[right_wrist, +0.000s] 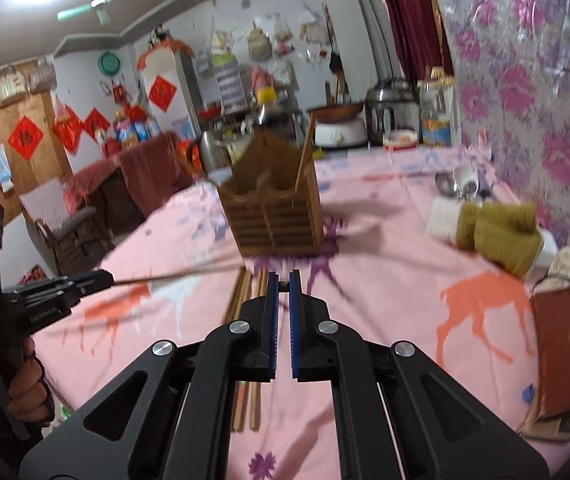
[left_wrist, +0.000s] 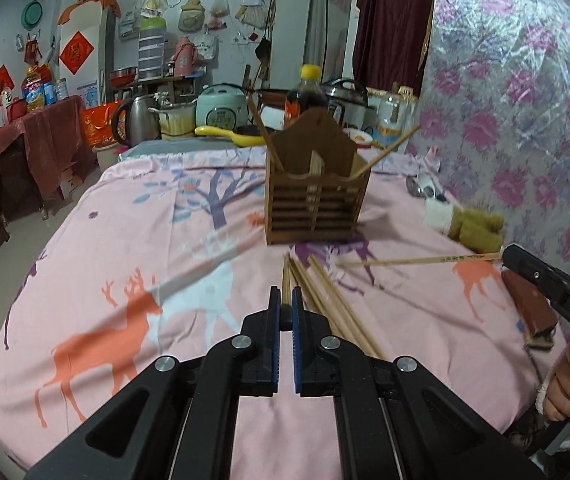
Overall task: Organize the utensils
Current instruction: 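Carry both chopsticks into the wooden holder and open both tools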
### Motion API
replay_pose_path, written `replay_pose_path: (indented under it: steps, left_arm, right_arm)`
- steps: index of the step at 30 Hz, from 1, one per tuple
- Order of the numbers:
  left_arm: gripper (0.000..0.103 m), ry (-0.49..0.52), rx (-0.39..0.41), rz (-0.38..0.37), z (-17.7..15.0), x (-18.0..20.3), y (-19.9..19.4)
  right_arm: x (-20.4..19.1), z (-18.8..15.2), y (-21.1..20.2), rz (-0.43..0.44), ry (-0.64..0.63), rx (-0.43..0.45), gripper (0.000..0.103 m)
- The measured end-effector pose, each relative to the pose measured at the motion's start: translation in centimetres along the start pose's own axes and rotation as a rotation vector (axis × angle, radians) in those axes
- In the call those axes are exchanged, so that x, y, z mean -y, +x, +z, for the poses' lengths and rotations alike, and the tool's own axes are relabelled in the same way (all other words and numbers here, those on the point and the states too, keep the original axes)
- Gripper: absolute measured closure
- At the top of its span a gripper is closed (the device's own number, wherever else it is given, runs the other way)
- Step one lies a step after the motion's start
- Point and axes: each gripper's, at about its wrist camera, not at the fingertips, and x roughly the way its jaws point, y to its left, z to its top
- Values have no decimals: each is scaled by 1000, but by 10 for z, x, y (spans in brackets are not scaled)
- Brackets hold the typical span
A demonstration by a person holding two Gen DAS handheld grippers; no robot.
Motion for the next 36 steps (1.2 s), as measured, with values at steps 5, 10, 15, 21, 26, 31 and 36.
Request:
replay_pose_path:
  steps: [5,10,15,21,26,31,36]
  left_arm:
    - [97,10,28,-23,28,0,-13]
    - [97,38,57,-57,62,6,-20]
    - [97,65,82,-73,91,12,-17]
    - [97,102,151,-71,142,27,-9]
    - [97,91,309,-61,188,33,-30]
    - [97,110,386,8,199,41,-14]
    - [97,52,272,52,172,27,55]
  right_arm:
    - [-7,24,-3,9,-25,37,98]
    - [-14,45,-1,21,-45,62,98]
    - [-17,70,8,23,-45,78,98]
    - [-24,106,19,7,-65,138,98]
    - [-28,163,9,-14,-22,360,98]
    - [-31,182,27,-91,-15,491,98]
    - [-14,151,83,-164,-14,372,98]
